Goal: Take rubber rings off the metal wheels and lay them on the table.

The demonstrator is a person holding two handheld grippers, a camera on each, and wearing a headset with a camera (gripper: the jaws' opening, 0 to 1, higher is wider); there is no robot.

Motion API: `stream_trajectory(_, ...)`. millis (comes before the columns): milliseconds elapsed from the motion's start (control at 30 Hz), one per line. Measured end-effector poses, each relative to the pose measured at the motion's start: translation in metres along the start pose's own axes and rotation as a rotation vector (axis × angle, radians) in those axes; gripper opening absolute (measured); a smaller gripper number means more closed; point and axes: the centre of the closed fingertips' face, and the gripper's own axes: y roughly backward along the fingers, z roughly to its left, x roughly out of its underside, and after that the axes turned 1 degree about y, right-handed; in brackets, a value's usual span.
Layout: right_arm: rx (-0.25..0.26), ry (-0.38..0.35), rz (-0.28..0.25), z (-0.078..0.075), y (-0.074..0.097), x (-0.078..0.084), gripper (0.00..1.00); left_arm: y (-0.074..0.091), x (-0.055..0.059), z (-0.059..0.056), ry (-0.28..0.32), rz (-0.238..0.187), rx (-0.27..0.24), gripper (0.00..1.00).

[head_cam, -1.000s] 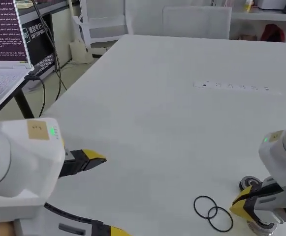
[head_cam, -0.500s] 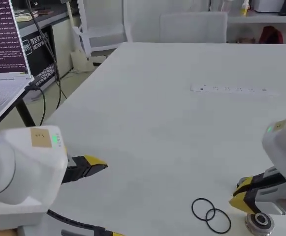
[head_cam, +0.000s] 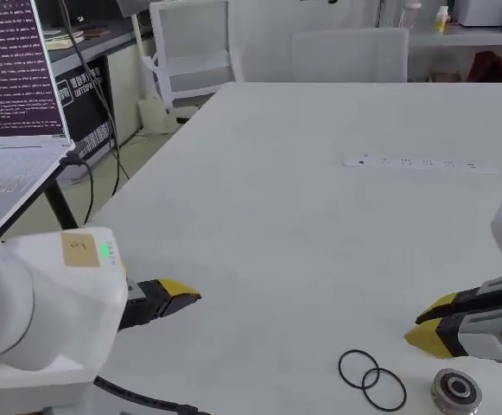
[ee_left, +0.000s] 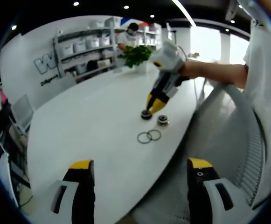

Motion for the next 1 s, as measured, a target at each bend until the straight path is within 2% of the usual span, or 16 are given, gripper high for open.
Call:
stream_trajectory(267,-0.016,0.001,-0.049,0.009,0.010,-0.011,0.16,0.012,-0.009,0.003,0.048,-0.064,-0.049,0.81)
stream_trajectory(467,-0.030,-0.024,-0.131,0.009,0.028,-0.030,0.19,0.019,-0.015,0.002,0.090,-0.100,-0.070,0.81)
stream_trajectory(600,-0.048,-0.039,-0.193,0.010,0.044,-0.039,0.21,0.022,-0.017,0.003,0.098,-0.104,-0.085,0.81)
stream_trajectory(800,-0.024,-0.012,-0.207,0.004,0.069,-0.031,0.25,0.024,-0.018,0.003,0.105,-0.101,-0.101,0.82)
stream_trajectory(1000,-0.029,-0.018,-0.263,0.000,0.089,-0.025,0.28,0.024,-0.026,-0.002,0.092,-0.095,-0.105,0.81)
